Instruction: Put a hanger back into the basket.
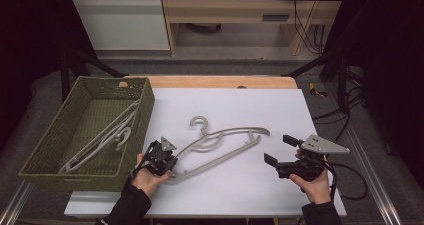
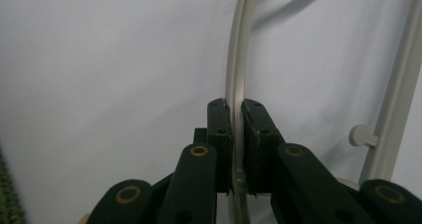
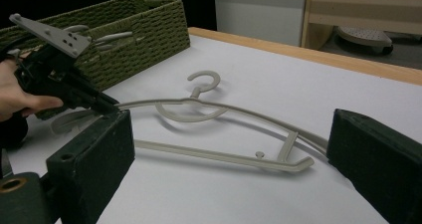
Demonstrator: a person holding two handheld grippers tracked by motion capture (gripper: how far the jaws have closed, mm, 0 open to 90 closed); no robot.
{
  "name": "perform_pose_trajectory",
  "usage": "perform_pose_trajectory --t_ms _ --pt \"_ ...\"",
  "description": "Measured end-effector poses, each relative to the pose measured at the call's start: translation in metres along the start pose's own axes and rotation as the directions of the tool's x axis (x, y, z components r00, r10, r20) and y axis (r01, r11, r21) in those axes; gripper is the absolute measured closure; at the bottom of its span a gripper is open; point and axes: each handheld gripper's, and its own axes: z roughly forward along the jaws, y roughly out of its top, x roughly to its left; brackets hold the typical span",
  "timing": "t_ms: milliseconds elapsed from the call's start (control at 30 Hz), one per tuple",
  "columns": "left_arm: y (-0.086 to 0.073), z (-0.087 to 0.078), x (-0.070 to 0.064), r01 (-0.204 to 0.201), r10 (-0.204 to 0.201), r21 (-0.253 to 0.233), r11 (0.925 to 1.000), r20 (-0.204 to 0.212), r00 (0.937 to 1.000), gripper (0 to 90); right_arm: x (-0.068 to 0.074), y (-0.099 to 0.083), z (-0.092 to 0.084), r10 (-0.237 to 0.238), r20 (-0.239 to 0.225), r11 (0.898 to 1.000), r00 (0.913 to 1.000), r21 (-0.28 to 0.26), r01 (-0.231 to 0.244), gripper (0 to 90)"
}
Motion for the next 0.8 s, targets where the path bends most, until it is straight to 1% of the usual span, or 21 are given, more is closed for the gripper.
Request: perform_pose_trajectory --t_ms 67,100,167,200,233,267,367,433,500,567,667,700,767,800 --pt "0.000 -0.005 0.000 0.002 -0.002 -0.031 0.9995 0.003 1.0000 83.4 0.000 0.000 0.000 0.000 0.001 1.000 1.0000 0.000 0.000 5.1" --pt "0.000 -0.008 0.001 0.007 -0.006 -0.046 0.9989 0.015 0.9999 83.4 0.000 0.000 -0.001 -0.001 0.000 1.000 1.0000 -0.001 0.001 5.1" --pt "0.001 -0.013 0.001 0.002 -0.002 -0.063 0.9980 0.014 0.9999 83.4 0.000 0.000 -0.001 -0.008 -0.003 1.000 1.0000 -0.001 0.008 5.1" --pt "0.001 -0.016 0.001 -0.006 0.007 -0.072 0.9974 0.009 0.9999 83.4 0.000 0.000 -0.001 -0.003 0.001 1.000 1.0000 0.000 0.003 5.1" --pt "0.002 -0.018 0.000 0.002 0.000 -0.075 0.9972 0.017 0.9999 83.4 0.000 0.000 -0.001 0.001 0.000 1.000 1.0000 -0.001 -0.001 5.1" --pt "0.003 -0.021 0.000 -0.008 0.009 -0.085 0.9964 0.010 0.9999 83.4 0.000 0.000 -0.001 0.001 0.003 1.000 1.0000 0.002 -0.001 5.1" --pt "0.006 -0.029 -0.003 -0.016 0.016 -0.106 0.9942 -0.005 0.9999 83.4 -0.001 0.000 -0.003 -0.003 0.002 1.000 1.0000 -0.001 0.003 5.1" --pt "0.008 -0.036 -0.003 -0.016 0.017 -0.119 0.9928 0.003 0.9999 83.3 -0.002 0.001 -0.004 -0.003 0.004 1.000 1.0000 -0.006 0.003 5.1" --pt "0.011 -0.046 -0.003 -0.021 0.021 -0.141 0.9898 0.004 0.9998 83.3 -0.002 0.001 -0.005 0.006 0.009 1.000 0.9999 -0.005 -0.006 5.1" --pt "0.013 -0.057 -0.002 -0.017 0.018 -0.167 0.9857 0.007 0.9998 83.3 -0.003 0.001 -0.005 0.006 0.011 1.000 0.9999 -0.011 -0.006 5.1" --pt "0.016 -0.075 -0.001 -0.015 0.013 -0.213 0.9770 -0.011 0.9999 83.2 -0.004 0.001 -0.008 0.007 0.012 1.000 0.9999 -0.014 -0.007 5.1" --pt "0.017 -0.081 0.001 -0.015 0.011 -0.232 0.9726 -0.020 0.9997 83.2 -0.005 0.001 -0.009 0.009 0.014 1.000 0.9999 -0.018 -0.009 5.1" --pt "0.017 -0.093 0.006 -0.011 0.006 -0.248 0.9688 -0.021 0.9998 83.2 -0.006 0.002 -0.010 0.007 0.018 1.000 0.9998 -0.021 -0.007 5.1" --pt "0.017 -0.098 0.008 0.003 -0.010 -0.269 0.9632 -0.024 0.9997 83.2 -0.006 0.001 -0.010 0.009 0.019 1.000 0.9998 -0.021 -0.009 5.1"
